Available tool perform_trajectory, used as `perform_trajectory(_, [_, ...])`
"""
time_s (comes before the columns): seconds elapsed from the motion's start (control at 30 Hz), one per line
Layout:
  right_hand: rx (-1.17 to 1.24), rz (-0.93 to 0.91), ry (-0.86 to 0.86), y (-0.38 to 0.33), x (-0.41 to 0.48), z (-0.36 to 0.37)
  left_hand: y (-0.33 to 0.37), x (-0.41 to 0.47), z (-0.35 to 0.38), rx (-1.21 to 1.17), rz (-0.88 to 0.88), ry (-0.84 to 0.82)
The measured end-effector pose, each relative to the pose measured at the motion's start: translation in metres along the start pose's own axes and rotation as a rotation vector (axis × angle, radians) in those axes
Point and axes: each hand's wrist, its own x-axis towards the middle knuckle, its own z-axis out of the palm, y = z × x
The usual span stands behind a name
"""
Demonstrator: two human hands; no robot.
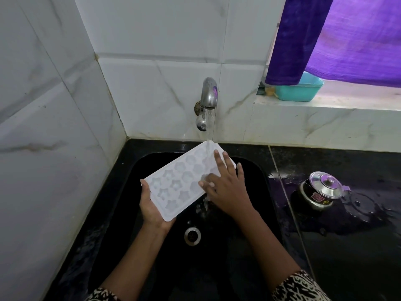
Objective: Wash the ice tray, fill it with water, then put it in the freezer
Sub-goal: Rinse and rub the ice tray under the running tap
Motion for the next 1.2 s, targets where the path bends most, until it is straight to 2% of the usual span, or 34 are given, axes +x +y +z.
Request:
perform_trajectory(0.17, [-0.014, -0.040, -0.067, -0.001, -0.004, 0.005, 0.005, 0.002, 0.004, -0.015, 0.017, 0.006])
perform_trajectory(0.3, [-0.001, 0.018, 0.013, 0.001, 0.001, 0.004, 0.000, 0.001, 0.006, -0.008, -0.001, 0.007])
perform_trajectory(0.43, [0.015, -0.024, -0.001, -0.004, -0.003, 0.009, 0.003, 0.003, 0.009, -0.007, 0.015, 0.006])
perform_trajectory(0.6, [-0.001, 0.034, 0.040, -0.001, 0.001, 0.005, -0.003, 0.002, 0.004, -0.002, 0.004, 0.014])
perform_trajectory(0.77, [0.010, 0.000, -0.066, 0.000, -0.006, 0.009, 0.002, 0.004, 0.003, 0.013, 0.034, 0.031])
perform_trajectory(0.87, [0.031, 0.051, -0.019, 0.001, -0.001, 0.006, -0.002, 0.002, 0.001, 0.026, 0.019, 0.030])
perform_trajectory(1.03, [0.015, -0.012, -0.021, -0.002, -0.003, 0.012, 0.001, 0.004, 0.005, 0.013, 0.016, 0.032])
perform_trajectory(1.2, [0.008, 0.037, 0.037, 0.001, 0.001, 0.006, -0.004, 0.002, 0.008, 0.011, 0.015, 0.030])
